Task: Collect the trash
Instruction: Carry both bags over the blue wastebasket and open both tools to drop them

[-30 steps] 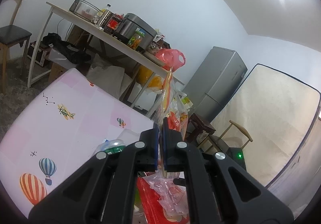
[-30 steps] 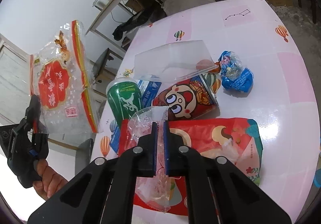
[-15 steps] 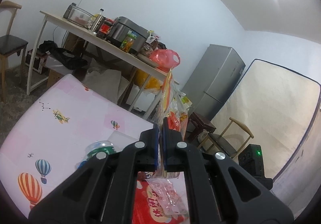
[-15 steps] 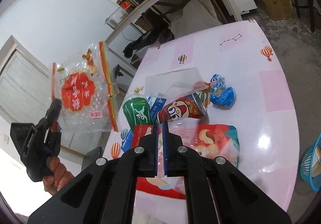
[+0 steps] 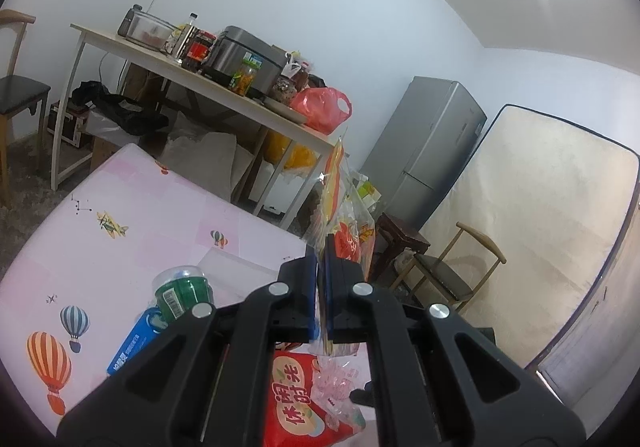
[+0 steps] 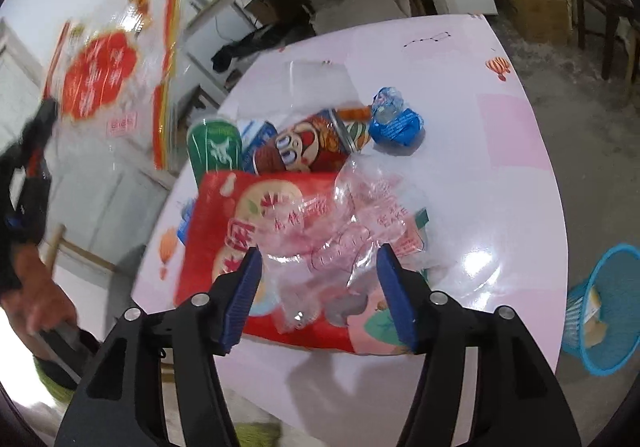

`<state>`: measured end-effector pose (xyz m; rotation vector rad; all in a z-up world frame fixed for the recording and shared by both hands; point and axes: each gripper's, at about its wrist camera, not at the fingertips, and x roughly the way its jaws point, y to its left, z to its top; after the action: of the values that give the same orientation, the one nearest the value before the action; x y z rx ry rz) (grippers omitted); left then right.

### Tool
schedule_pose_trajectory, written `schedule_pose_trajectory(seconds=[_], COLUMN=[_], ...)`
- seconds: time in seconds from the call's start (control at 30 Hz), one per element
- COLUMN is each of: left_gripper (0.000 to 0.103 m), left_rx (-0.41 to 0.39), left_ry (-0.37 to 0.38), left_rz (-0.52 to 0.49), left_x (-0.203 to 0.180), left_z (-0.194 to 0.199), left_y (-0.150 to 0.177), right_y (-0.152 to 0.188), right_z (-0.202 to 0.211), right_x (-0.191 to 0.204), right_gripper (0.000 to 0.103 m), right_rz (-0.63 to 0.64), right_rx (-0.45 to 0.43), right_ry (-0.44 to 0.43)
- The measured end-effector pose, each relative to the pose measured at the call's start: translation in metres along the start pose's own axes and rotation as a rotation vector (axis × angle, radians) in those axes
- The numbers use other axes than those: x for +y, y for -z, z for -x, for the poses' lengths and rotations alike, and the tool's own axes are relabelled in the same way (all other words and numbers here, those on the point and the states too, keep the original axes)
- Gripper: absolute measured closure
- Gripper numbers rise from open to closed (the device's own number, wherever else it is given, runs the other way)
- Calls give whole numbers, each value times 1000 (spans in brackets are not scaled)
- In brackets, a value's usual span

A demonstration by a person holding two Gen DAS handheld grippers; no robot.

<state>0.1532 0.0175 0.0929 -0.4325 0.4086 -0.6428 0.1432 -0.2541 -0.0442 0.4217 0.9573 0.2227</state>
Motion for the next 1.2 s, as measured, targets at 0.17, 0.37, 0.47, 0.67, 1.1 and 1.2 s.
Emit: schedule_pose_trajectory(seconds=[0.17, 0.37, 0.47, 0.67, 1.1, 1.2], left_gripper=[101, 101, 101, 101, 101, 101], left_rx=[17, 35, 40, 47, 174, 248], left_ry=[-4, -16, -20, -12, 113, 183], left_rz=[18, 27, 32, 39, -50, -99], left_x=[6, 13, 16, 17, -52, -92], left_z=[-8, -15, -16, -18, -64, -95], left_y=[2, 6, 7, 10, 28, 42], right_y=[8, 9, 6, 5, 18, 32], right_z=[-21, -41, -38, -27, 93, 125], right_x=[19, 20, 13, 1, -79, -105], right_gripper=[31, 38, 52, 82, 95, 95], right_rz=[153, 203, 166, 114, -140, -199], right_rx=[52, 66, 60, 40, -266, -331], right_ry=[43, 83, 56, 24, 14, 72])
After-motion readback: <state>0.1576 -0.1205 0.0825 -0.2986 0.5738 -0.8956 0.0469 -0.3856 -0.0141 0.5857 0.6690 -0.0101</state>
